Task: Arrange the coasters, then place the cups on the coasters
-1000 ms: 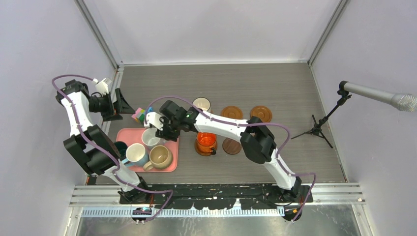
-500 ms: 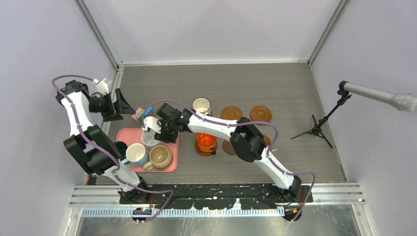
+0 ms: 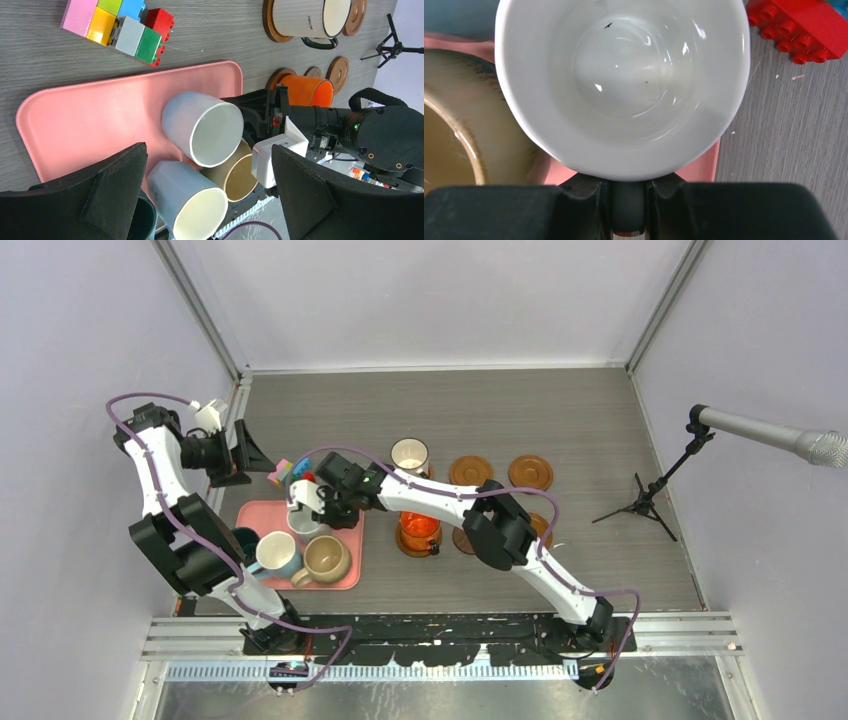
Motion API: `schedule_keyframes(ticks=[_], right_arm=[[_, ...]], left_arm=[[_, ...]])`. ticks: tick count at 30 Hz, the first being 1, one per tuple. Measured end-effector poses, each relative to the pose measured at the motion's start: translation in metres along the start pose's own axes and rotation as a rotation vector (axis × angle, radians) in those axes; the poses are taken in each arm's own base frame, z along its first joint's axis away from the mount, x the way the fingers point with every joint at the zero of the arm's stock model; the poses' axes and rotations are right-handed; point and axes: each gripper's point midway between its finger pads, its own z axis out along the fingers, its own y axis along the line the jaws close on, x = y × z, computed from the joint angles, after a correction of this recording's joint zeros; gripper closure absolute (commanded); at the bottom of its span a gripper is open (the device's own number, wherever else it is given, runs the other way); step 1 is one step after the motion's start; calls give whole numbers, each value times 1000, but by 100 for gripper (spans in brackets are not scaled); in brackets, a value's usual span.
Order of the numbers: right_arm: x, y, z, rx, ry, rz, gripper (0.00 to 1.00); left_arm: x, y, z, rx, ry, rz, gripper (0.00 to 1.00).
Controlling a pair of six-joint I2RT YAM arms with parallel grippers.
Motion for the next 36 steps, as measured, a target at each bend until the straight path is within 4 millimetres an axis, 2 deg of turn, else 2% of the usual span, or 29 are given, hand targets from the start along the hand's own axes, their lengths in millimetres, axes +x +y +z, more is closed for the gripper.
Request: schedule_keyframes(ticks=[10,12,16,21,24,27,31,33,36], right_arm=[[4,0,-14,23,25,87,100],[2,-3,-22,42,21,122,100],[-7,-17,-50,98,-10,206,100],[-37,-43,-109,193,-111,306,100],[-53,-59,-154,269,-178,346,100],[-60,-72,-201,355,-228,377,100],[-46,-84,-257,459,-247,434,100],[-30,-90,-281,512,-244,477,100],[9,-100,-314,605,-214,568,100]], left_arm=[[-1,-2,1,18,-4,-8,0],[-2,-3,1,19,-6,-17,0],[-5,-4,0,15,-16,-30,0],[-9,-10,-1,7,-30,-19,0],[-10,-15,-1,-12,-33,5,0],[-12,-24,2,-39,-28,50,0],[-13,-41,9,-81,-22,156,0],[-12,-51,13,-104,-18,208,0],[-12,-65,19,-131,-18,281,0]])
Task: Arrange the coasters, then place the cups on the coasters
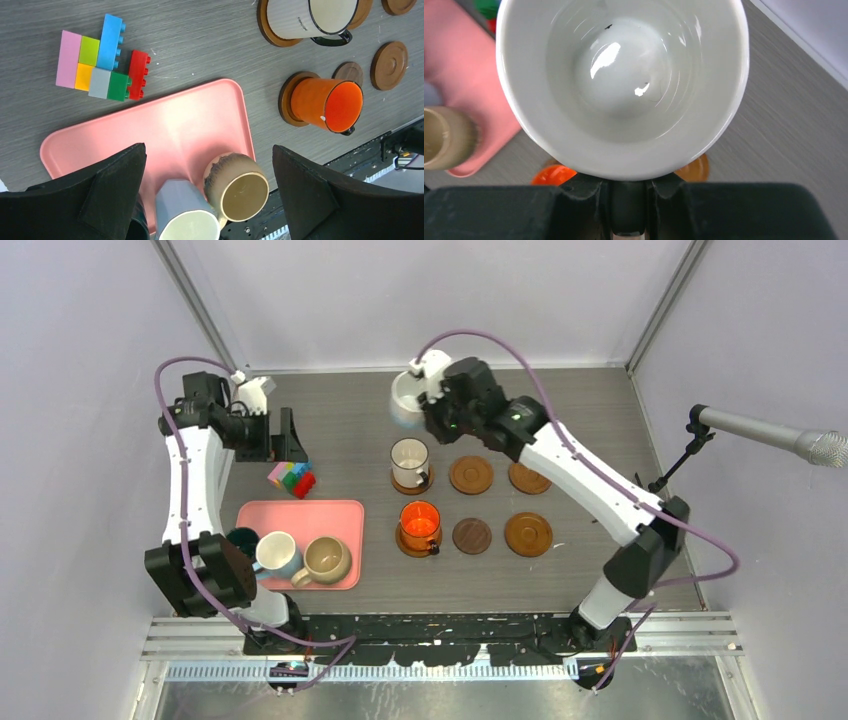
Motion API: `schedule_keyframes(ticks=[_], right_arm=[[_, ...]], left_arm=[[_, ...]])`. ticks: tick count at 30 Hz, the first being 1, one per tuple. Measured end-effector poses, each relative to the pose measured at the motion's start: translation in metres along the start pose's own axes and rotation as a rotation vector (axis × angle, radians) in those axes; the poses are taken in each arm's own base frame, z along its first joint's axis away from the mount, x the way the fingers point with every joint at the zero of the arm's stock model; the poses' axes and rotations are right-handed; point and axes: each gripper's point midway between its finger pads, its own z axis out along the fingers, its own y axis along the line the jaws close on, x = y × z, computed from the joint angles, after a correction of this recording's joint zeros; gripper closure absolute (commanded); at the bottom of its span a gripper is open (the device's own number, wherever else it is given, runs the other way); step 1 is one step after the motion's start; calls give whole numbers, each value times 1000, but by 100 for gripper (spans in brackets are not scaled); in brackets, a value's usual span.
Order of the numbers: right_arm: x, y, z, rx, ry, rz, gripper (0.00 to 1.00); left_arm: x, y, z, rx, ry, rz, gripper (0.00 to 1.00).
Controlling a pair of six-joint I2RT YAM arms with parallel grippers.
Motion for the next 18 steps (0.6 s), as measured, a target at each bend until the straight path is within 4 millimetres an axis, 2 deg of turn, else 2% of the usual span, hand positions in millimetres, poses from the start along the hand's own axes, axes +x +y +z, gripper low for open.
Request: schedule_keyframes(ticks=[5,7,9,12,15,18], right_arm=[[52,-68,-35,218,102,113,100],[77,-82,-46,271,141,130,100],[101,-85,-53,285,178,137,100],[137,-78,-59,276,246,135,100],[162,-73,-55,253,303,137,100],[176,-72,-50,241,340,136,100]], left_arm=[[-9,-6,2,-25,-33,18,0],[-14,-4,3,-36,-51,10,0],[-18,-3,3,-44,-74,4,0],[-21,-2,0,-66,-105,11,0],[-23,-4,-6,-77,-124,31,0],[-23,-5,-11,-90,-138,51,0]])
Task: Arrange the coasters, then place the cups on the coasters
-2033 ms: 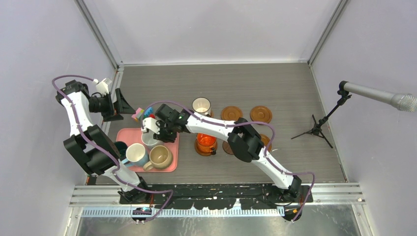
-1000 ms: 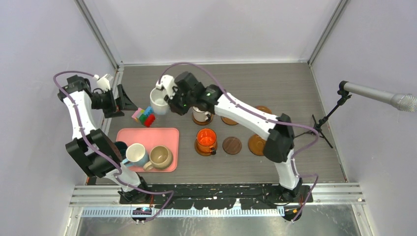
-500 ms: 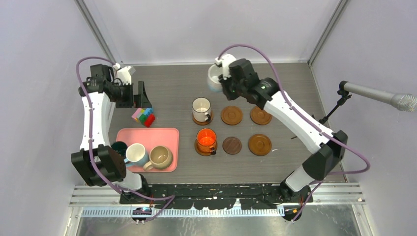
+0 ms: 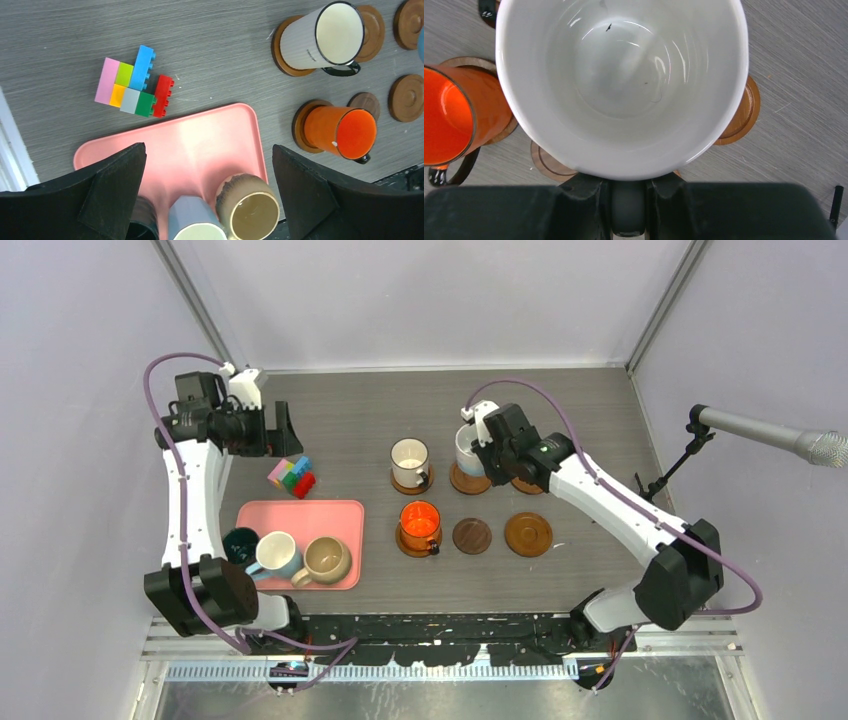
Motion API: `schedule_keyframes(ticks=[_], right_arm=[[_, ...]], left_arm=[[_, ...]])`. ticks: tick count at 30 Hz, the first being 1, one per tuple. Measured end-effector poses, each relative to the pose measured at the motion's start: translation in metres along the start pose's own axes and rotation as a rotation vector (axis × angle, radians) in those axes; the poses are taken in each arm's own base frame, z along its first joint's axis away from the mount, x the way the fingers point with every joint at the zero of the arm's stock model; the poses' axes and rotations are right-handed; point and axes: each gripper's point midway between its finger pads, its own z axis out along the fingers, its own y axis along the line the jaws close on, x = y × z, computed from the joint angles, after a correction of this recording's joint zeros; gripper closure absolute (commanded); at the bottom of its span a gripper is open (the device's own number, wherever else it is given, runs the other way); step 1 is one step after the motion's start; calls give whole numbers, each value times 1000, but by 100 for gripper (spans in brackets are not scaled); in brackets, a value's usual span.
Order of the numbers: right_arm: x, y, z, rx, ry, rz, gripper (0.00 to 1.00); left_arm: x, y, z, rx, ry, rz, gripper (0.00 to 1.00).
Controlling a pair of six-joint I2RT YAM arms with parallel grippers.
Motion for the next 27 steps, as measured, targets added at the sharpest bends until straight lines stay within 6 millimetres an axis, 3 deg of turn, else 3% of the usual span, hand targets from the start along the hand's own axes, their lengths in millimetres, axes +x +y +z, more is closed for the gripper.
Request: schedule_keyframes(ticks=[8,12,27], right_arm=[[14,-15,47,12,81,24,100],[23,-20,68,24,106,39,100],[33,-14,103,18,56,88,100]], left_arm=[[3,6,-6,-50,-9,51,0],[14,9,-5,-67,10,49,0],[31,14,-3,-101,39,39,0]])
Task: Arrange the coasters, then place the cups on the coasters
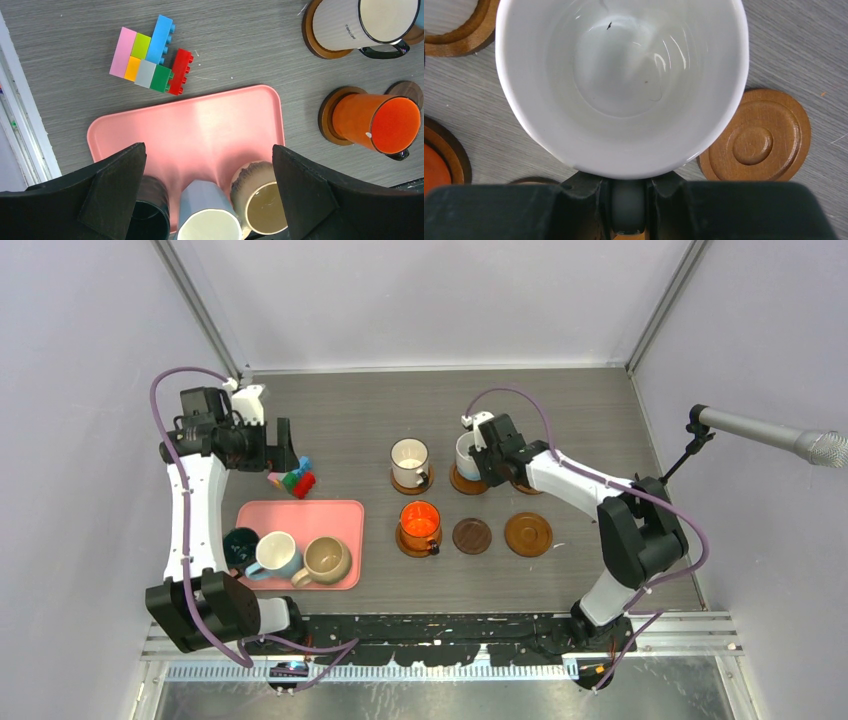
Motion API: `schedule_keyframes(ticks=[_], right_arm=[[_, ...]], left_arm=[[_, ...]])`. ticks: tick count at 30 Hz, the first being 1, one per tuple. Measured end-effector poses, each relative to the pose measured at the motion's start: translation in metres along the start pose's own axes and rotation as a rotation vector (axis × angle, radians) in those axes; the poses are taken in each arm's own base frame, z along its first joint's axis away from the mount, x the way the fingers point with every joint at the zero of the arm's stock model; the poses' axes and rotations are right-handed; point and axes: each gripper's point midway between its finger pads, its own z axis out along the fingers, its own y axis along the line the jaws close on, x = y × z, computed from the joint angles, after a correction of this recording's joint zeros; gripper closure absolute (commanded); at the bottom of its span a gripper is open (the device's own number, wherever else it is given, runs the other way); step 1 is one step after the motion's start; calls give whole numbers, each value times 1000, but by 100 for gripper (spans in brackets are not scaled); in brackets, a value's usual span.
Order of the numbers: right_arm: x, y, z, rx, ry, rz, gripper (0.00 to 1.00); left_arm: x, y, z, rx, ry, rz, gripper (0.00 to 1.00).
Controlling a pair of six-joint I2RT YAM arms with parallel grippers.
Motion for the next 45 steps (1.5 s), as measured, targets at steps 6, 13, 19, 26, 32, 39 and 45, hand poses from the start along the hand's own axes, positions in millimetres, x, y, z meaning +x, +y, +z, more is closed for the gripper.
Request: schedule_keyframes(ticks=[6,13,19,26,32,39,45], right_arm=[[12,1,8,-1,16,-1,99],[13,3,12,-2,12,8,85],[15,8,14,-9,6,-1,84],[15,12,16,-13,-9,-8,69],[13,14,16,-12,-22,-4,50],[10,12,2,-8,-41,2,30],[2,10,-30,-18,-70,-3,21]], left_arm=[[0,0,0,-1,1,5,0],[0,2,0,-10,3,6,0],[1,2,0,-12,4,5,0],[1,2,0,-14,5,6,0],[2,4,0,-21,10,11,0],[5,4,-4,-19,38,48,0],[21,-4,-11,45,117,143,0]])
